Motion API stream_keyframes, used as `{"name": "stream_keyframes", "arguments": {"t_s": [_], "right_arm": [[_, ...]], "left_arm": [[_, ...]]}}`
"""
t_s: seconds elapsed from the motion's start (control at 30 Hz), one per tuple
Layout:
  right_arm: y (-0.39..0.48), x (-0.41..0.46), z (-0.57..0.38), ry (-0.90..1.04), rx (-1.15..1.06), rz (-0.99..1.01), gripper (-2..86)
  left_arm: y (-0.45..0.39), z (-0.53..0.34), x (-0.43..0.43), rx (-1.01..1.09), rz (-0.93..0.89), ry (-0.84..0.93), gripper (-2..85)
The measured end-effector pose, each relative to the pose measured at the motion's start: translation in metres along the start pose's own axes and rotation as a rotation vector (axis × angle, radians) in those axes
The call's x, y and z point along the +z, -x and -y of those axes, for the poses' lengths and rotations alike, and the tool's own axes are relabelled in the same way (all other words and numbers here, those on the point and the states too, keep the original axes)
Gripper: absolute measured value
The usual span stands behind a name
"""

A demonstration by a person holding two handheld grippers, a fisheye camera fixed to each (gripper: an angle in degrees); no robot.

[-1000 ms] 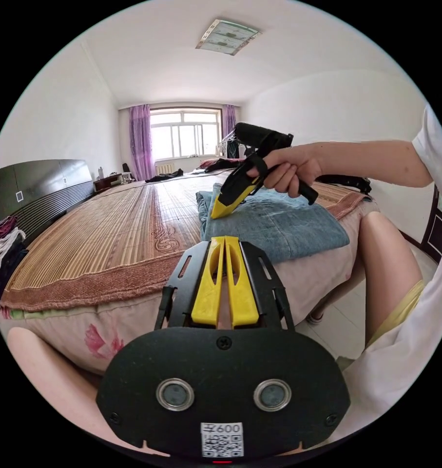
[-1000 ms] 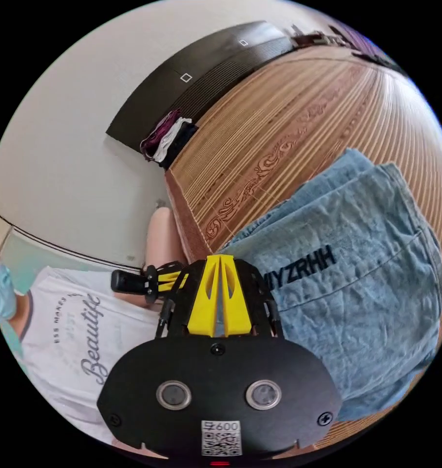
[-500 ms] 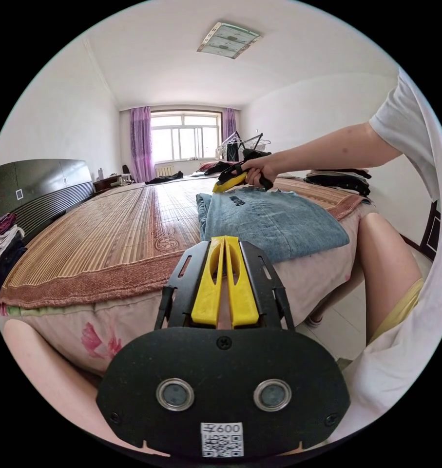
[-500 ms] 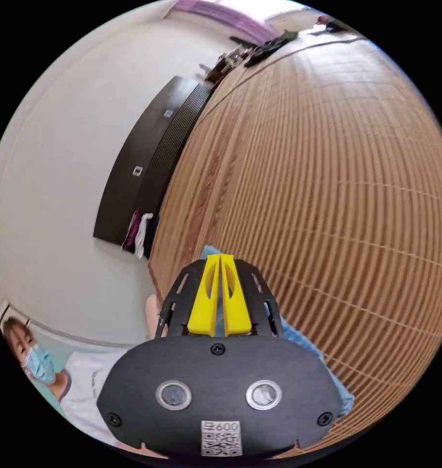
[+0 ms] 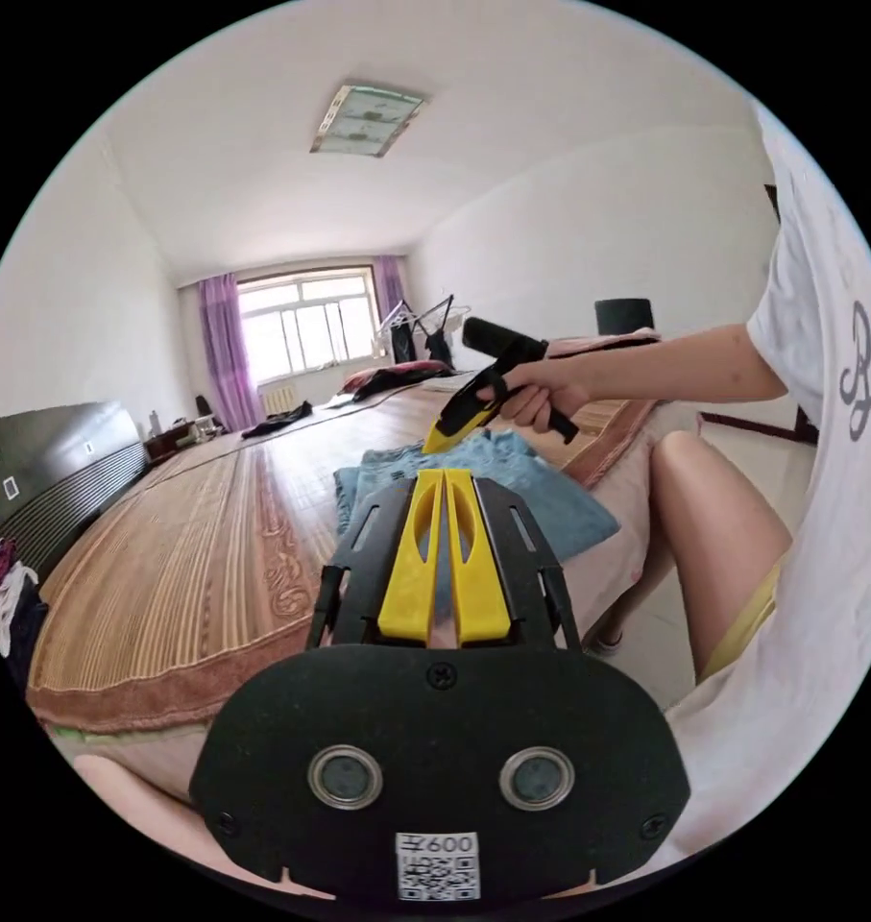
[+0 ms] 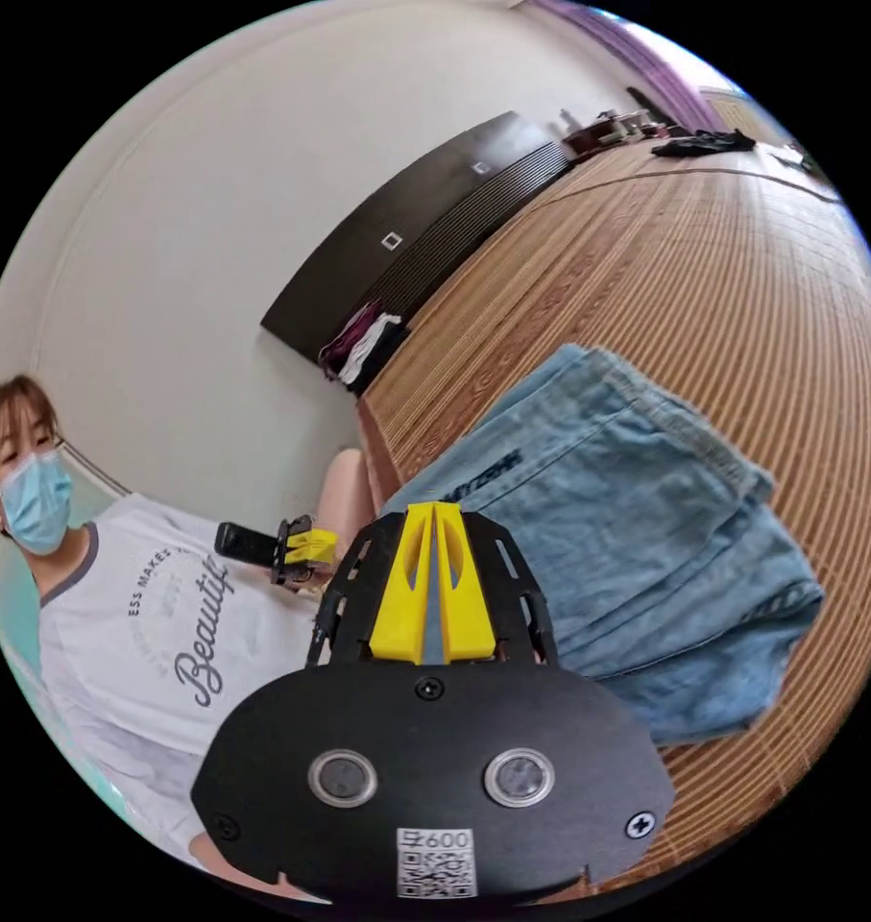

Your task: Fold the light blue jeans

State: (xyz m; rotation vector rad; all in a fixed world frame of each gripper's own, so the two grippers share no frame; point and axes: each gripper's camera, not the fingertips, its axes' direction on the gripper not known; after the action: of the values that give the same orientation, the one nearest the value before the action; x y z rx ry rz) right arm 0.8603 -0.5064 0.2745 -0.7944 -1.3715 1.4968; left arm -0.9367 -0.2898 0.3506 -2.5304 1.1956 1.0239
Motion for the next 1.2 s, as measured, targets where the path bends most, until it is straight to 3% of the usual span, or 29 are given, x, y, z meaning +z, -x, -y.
{"name": "stream_keyframes", "arguments": {"t_s": [0.07, 0.2, 0.43, 0.57, 0.73, 0.9, 0.97, 1.03, 1.1, 1.2], "right_arm": [[0.026, 0.049, 0.016, 0.085, 0.007, 0.061, -0.8], [0.014, 0.08, 0.041, 0.173, 0.118, 0.025, -0.8], [-0.035, -0.021, 0.071, -0.2, 0.338, -0.15, -0.8], [0.014, -0.075, 0.034, -0.508, 0.392, -0.449, -0.9], [0.082, -0.044, 0.007, -0.315, 0.185, -0.153, -0.9], [0.154, 0.037, -0.035, -0.032, 0.025, 0.032, -0.9], [0.168, 0.077, -0.058, 0.04, 0.013, 0.109, -0.9], [0.163, 0.108, -0.073, 0.119, 0.038, 0.103, -0.9], [0.152, 0.114, -0.085, 0.094, 0.032, 0.102, -0.8], [0.11, 0.081, -0.093, -0.065, 0.136, 0.081, -0.8]], "left_arm": [[0.001, -0.001, 0.037, -0.107, -0.076, 0.082, 0.5], [0.011, -0.031, 0.09, -0.242, -0.053, 0.264, 0.4], [0.012, -0.047, 0.097, -0.175, -0.044, 0.252, 0.2], [0.004, -0.058, 0.099, -0.091, -0.001, 0.239, 0.2], [0.002, -0.059, 0.097, -0.092, 0.031, 0.233, 0.4], [-0.031, -0.052, 0.086, 0.065, -0.058, 0.028, 0.7], [-0.031, -0.059, 0.113, 0.004, -0.196, 0.114, 0.7], [-0.031, -0.081, 0.141, -0.048, -0.205, 0.246, 0.7], [-0.029, -0.102, 0.139, -0.061, -0.201, 0.167, 0.7], [-0.022, -0.106, 0.146, -0.067, -0.214, 0.206, 0.7]]}}
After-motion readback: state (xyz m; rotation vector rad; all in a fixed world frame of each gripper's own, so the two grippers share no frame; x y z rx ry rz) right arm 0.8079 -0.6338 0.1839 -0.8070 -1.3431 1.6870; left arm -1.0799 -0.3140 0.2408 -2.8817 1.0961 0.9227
